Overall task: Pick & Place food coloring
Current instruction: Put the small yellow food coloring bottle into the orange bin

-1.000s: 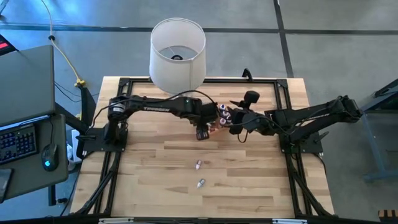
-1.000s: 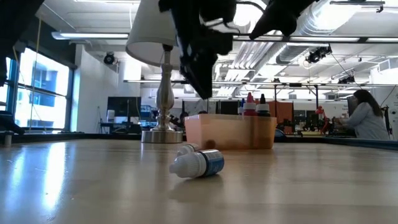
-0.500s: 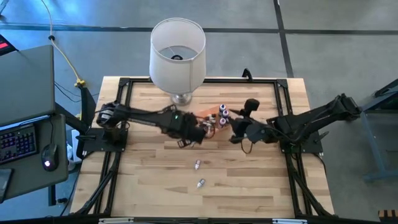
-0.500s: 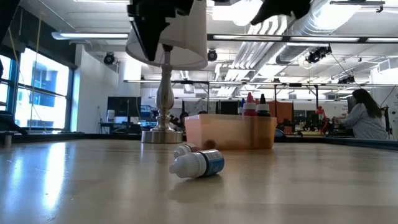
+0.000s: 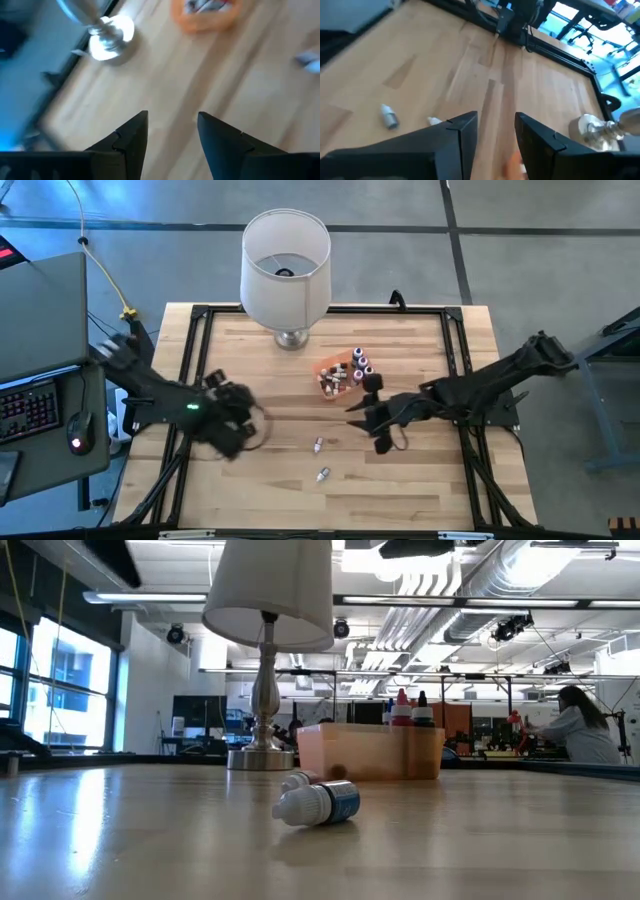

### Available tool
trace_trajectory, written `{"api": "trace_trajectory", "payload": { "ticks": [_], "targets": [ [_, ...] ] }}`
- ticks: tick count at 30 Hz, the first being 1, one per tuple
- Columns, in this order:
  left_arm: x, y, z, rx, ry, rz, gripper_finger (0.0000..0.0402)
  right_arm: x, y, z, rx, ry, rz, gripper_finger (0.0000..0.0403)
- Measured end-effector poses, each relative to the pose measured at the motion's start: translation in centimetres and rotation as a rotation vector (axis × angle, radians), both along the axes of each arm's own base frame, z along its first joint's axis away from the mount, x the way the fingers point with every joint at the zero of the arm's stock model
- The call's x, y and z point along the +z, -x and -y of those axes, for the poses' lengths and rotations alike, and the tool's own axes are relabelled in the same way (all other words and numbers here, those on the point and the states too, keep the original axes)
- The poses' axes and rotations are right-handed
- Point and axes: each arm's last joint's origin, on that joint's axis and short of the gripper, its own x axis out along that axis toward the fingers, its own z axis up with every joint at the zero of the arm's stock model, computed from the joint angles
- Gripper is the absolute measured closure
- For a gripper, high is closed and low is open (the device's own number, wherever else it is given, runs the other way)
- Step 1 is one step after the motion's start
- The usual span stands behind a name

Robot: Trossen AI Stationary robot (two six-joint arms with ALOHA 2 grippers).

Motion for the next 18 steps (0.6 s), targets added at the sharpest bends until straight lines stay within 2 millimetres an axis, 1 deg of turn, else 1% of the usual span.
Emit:
{"api": "trace_trajectory", "payload": {
  "ticks": [3, 5, 9, 11, 14, 16, 18],
  "targets": [
    [-2.5, 1.8, -0.3, -0.033, 0.052, 0.118, 0.0231, -1.6, -2.0, 0.3, 0.034, 0.087, -0.002, 0.0279],
    [-4.3, 2.7, -0.3, -0.071, 0.117, 0.189, 0.0231, -2.9, -3.3, 0.5, 0.099, 0.12, -0.014, 0.0279],
    [-6.6, 3.8, -0.9, -0.182, 0.169, 0.303, 0.0231, -6.1, -5.1, 0.6, 0.308, 0.081, -0.098, 0.0279],
    [-7.7, 4.2, -1.3, -0.228, 0.188, 0.329, 0.0231, -7.7, -6.1, 0.5, 0.41, 0.039, -0.1, 0.0279],
    [-8.0, 4.2, -1.9, -0.267, 0.202, 0.437, 0.0231, -10.1, -7.6, 0.5, 0.493, -0.023, -0.083, 0.0279],
    [-8.6, 4.1, -2.4, -0.295, 0.211, 0.452, 0.0231, -11.6, -8.3, 0.6, 0.512, -0.041, -0.084, 0.0279],
    [-8.4, 3.8, -2.8, -0.322, 0.234, 0.503, 0.0231, -13.0, -8.8, 0.7, 0.515, -0.047, -0.09, 0.0279]
  ]
}}
